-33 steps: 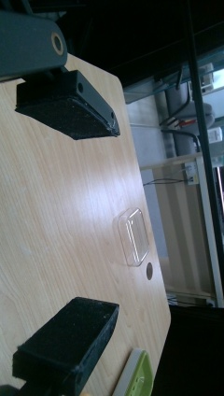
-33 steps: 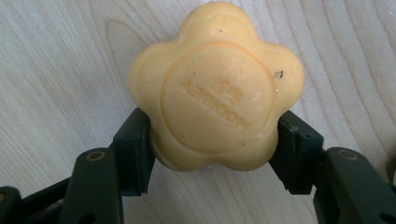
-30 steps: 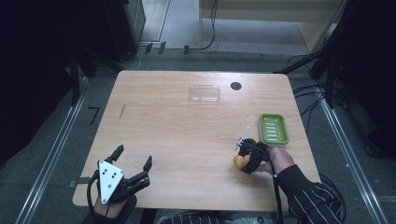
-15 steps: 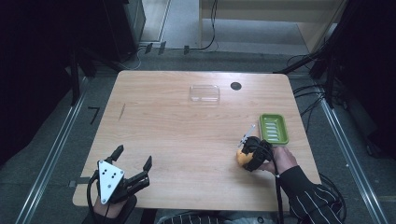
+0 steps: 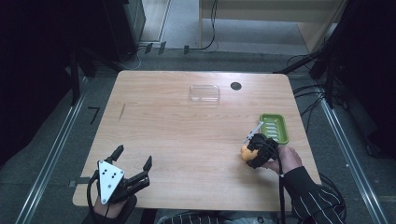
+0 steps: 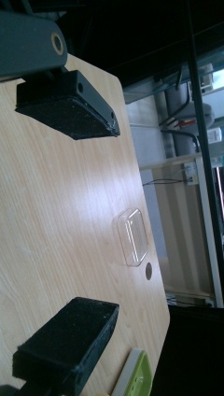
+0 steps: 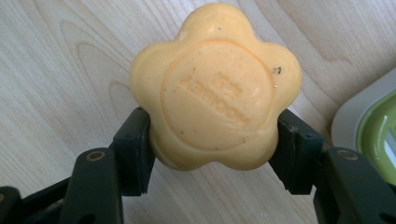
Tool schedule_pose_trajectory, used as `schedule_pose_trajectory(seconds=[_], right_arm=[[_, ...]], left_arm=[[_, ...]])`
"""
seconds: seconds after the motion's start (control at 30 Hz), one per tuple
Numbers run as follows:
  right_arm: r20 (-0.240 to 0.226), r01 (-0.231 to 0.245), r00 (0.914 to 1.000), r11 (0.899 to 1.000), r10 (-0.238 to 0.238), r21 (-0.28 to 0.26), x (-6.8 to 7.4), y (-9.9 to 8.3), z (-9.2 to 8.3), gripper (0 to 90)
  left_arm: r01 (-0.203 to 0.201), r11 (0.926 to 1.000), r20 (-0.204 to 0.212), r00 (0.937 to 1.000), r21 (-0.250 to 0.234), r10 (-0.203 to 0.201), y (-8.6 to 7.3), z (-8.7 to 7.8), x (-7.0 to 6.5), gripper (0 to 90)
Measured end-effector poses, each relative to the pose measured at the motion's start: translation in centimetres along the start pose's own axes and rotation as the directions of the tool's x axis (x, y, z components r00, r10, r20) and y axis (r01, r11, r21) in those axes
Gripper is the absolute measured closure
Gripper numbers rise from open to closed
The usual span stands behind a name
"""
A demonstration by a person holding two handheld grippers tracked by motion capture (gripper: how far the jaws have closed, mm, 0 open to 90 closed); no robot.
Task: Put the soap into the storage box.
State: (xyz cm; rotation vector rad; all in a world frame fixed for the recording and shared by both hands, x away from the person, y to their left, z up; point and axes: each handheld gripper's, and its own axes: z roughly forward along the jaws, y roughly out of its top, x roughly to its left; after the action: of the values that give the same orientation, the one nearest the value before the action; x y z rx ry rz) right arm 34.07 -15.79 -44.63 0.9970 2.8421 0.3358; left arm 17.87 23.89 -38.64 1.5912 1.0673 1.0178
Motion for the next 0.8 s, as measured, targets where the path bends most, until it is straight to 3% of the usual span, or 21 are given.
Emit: schedule_pose_trajectory(seconds=[0.8], right_arm=[[0.040, -0.062, 0.9971, 0.996, 0.064, -0.057, -1.5, -0.9, -1.3, 40.1]], left_arm=[[-0.002, 1.0000, 0.002, 1.0000, -0.001, 0.002, 0.0, 0.0, 0.0, 13.7]])
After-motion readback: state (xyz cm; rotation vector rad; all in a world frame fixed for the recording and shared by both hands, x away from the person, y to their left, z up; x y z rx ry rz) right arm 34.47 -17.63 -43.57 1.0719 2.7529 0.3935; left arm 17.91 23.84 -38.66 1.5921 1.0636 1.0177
